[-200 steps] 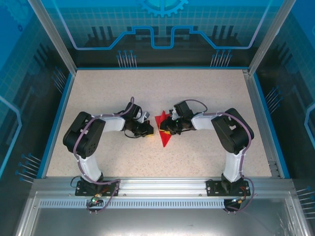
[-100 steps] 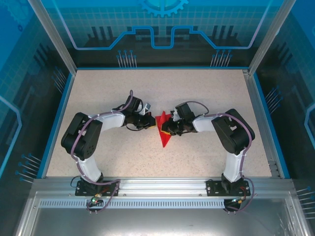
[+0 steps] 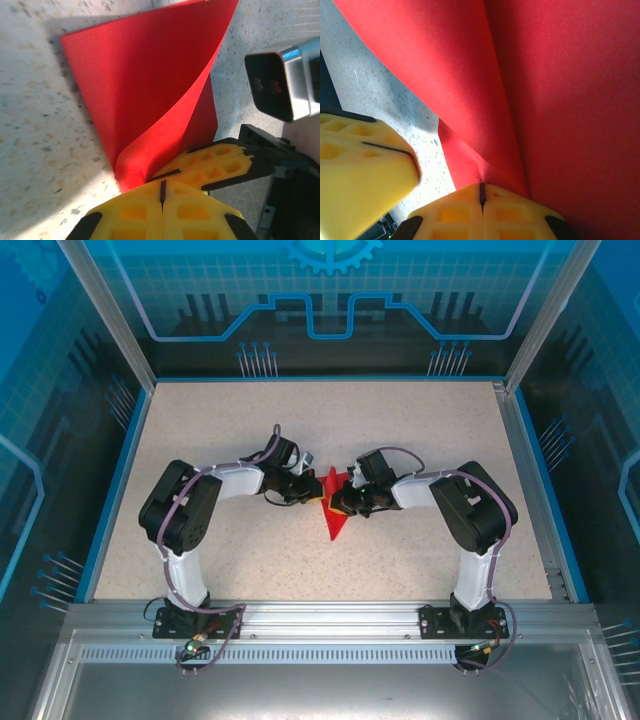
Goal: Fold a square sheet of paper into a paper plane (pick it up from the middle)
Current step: Fourth fold the wing at the center of the table.
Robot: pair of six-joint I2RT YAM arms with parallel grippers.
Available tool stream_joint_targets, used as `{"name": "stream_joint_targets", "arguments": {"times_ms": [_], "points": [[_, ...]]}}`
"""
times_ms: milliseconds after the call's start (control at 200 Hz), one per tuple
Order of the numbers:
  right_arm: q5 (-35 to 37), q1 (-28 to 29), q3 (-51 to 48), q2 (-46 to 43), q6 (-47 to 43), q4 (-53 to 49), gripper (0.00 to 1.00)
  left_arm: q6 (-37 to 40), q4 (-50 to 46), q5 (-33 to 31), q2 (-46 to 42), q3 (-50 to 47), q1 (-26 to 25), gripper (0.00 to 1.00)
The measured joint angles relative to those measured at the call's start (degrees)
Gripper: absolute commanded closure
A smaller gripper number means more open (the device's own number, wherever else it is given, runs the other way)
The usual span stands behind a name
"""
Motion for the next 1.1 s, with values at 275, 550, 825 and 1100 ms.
{"name": "stream_joint_targets", "arguments": {"times_ms": [275,550,825,1100], "points": [[-0.20,-0.11,-0.02,0.00,0.00,0.00,1.00,0.81,-0.87,0.15,2.95,1.84,-1.03,1.00],[-0.37,-0.15,-0.02,0.00,-0.02,-0.02,1.00,4.59,-4.04,-0.92,4.02,2.60,-1.22,1.00],[-0.15,-0.26,-0.39,-0.85,-0.26,-1.07,1.00,7.87,-7.61,-2.62,4.48,4.68,-1.53,1.00],[0.31,-0.26,-3.74,-6.95,-0.87,-3.30,1.00,9.62,-8.52,-3.06,4.79,5.25,-1.57,1.00]]}}
